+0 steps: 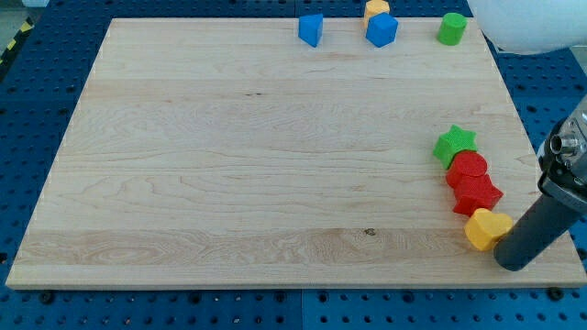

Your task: Move your arm closer to the blue triangle

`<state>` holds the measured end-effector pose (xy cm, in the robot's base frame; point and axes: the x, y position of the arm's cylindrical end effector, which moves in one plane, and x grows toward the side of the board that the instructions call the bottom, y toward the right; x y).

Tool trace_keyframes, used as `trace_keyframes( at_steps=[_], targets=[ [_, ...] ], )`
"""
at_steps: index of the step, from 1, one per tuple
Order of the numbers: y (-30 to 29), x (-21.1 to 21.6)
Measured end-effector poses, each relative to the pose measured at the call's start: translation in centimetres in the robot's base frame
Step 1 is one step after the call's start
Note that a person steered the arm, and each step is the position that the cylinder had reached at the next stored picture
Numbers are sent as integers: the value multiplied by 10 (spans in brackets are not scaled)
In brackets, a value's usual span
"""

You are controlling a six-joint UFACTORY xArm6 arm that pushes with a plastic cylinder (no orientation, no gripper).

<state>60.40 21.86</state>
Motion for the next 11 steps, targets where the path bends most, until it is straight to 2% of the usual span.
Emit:
trace_keyframes(
  at_steps=[3, 5, 7, 9, 11],
  targets=[
    [2, -14],
    [37, -14],
    [44, -101],
    [32, -220],
    [16, -293]
  ],
)
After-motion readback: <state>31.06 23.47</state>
